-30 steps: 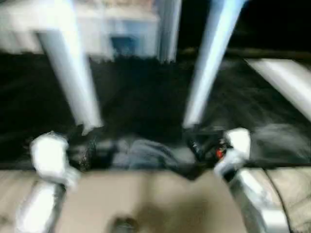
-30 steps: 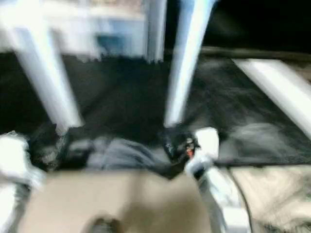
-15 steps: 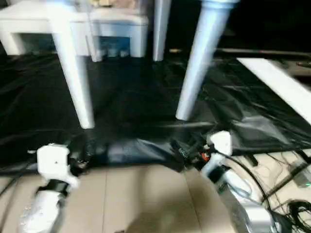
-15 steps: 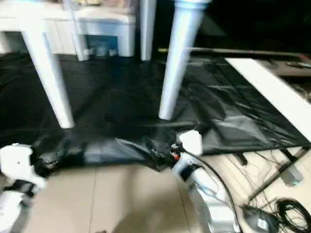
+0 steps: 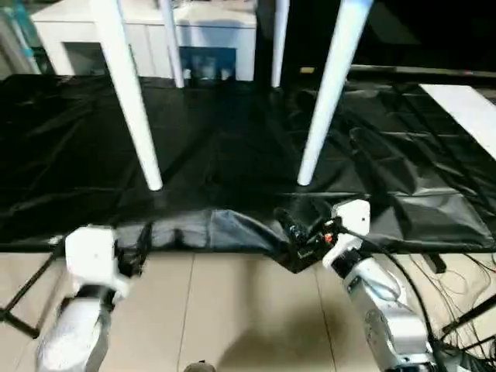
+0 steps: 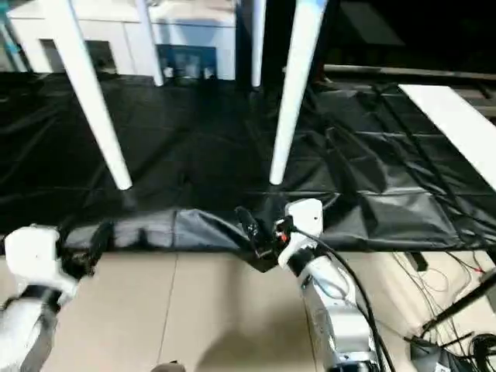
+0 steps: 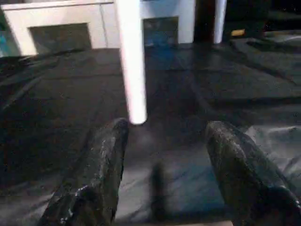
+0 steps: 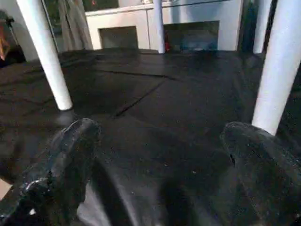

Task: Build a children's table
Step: Flip table

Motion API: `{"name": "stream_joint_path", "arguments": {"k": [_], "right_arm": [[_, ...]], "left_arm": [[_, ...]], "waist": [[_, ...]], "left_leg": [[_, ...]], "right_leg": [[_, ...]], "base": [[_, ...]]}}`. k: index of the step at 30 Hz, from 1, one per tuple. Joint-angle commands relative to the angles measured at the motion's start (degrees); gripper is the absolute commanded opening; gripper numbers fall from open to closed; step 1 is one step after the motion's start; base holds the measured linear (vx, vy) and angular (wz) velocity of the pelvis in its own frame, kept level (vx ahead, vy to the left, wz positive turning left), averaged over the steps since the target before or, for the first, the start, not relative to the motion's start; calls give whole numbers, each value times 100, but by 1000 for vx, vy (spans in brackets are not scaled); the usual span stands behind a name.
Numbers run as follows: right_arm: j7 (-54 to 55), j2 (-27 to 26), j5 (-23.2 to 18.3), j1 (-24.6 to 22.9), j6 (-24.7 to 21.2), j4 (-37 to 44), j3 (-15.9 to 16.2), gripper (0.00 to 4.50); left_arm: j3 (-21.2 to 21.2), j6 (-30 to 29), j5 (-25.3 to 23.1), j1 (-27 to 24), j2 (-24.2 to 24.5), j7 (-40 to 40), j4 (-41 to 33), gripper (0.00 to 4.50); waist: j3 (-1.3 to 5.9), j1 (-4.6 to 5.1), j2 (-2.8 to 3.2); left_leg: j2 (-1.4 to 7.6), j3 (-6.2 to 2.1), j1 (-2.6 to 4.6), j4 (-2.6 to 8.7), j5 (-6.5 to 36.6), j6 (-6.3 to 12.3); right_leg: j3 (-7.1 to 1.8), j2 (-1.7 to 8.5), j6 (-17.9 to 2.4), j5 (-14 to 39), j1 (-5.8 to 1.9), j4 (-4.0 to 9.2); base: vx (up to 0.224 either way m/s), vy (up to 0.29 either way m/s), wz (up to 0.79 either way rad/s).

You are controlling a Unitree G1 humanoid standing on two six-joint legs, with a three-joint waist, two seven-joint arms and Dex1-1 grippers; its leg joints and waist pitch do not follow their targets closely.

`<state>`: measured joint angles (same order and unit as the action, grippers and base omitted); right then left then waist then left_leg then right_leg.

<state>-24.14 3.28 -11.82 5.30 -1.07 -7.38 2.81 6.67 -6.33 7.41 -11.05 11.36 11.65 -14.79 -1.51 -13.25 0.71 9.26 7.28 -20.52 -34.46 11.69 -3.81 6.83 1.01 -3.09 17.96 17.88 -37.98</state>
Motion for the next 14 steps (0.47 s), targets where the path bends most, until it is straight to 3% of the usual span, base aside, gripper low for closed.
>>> {"name": "stream_joint_path", "arguments": {"k": [1, 2, 3, 4, 5, 6, 7, 8, 10, 11, 14], "right_arm": [[205, -76, -116, -16, 14, -37, -167, 450], [351, -104, -91, -66, 7, -4, -234, 450], [416, -136, -116, -152, -9, 159, -264, 450], [445, -161, -141, -207, -18, 272, -288, 450], [445, -161, -141, -207, -18, 272, -288, 450], [503, -171, -134, -288, -47, 417, -308, 450], [518, -166, -126, -315, -48, 454, -316, 450], [576, -148, -99, -396, -46, 546, -354, 450], [665, -130, -79, -450, -56, 581, -414, 450], [728, -112, -42, -467, -38, 594, -453, 450], [838, -97, 41, -518, 29, 668, -510, 450]], "left_arm": [[-166, 146, 28, 165, 21, 167, 204, 298], [-211, 167, 118, 267, -39, 243, 272, 298], [-241, 204, 109, 367, -102, 204, 297, 298], [-261, 215, 83, 434, -144, 165, 305, 298], [-261, 215, 83, 434, -144, 165, 305, 298], [-299, 174, 131, 506, -156, 234, 298, 298], [-323, 209, 84, 524, -144, 233, 307, 298], [-398, 319, -79, 578, -114, 206, 341, 298], [-418, 380, -181, 613, -140, 120, 376, 298], [-414, 261, -156, 632, -156, 106, 396, 298], [-427, 235, -148, 667, -151, 135, 530, 298]], "waist": [[202, 42, 92], [208, 80, 131], [211, 113, 206], [215, 152, 150], [212, 178, 151], [230, 207, 240], [209, 253, 186], [208, 279, 246], [203, 319, 196], [205, 357, 230], [202, 451, 241]], "left_leg": [[625, -271, 68, 462, 1225, 259], [624, -265, 45, 475, 1203, 194], [669, -273, 75, 494, 1327, 124], [690, -266, 80, 510, 1421, 105], [671, -262, 46, 524, 1381, 111], [634, -244, 27, 489, 1287, 121], [636, -222, 35, 490, 1290, 162], [619, -226, 25, 488, 1276, 163], [596, -200, 21, 481, 1225, 221], [586, -185, 20, 469, 1167, 233], [565, -174, -1, 455, 1077, 271]], "right_leg": [[-610, 981, 209, -1059, -81, 548], [-588, 973, 125, -897, -100, 548], [-583, 952, 32, -679, -62, 554], [-591, 959, -83, -649, -76, 549], [-589, 961, -124, -689, -104, 536], [-593, 972, -168, -767, -98, 529], [-605, 960, -163, -732, -85, 565], [-600, 953, -165, -707, -92, 563], [-614, 944, -102, -583, -101, 600], [-611, 943, -132, -479, -89, 605], [-615, 928, -177, -289, -91, 632]], "base": [[0, 0, 0], [0, 0, 0], [0, 0, 0], [0, 0, 0], [0, 0, 0], [0, 0, 0], [0, 0, 0], [0, 0, 0], [0, 0, 0], [0, 0, 0], [0, 0, 0]]}}
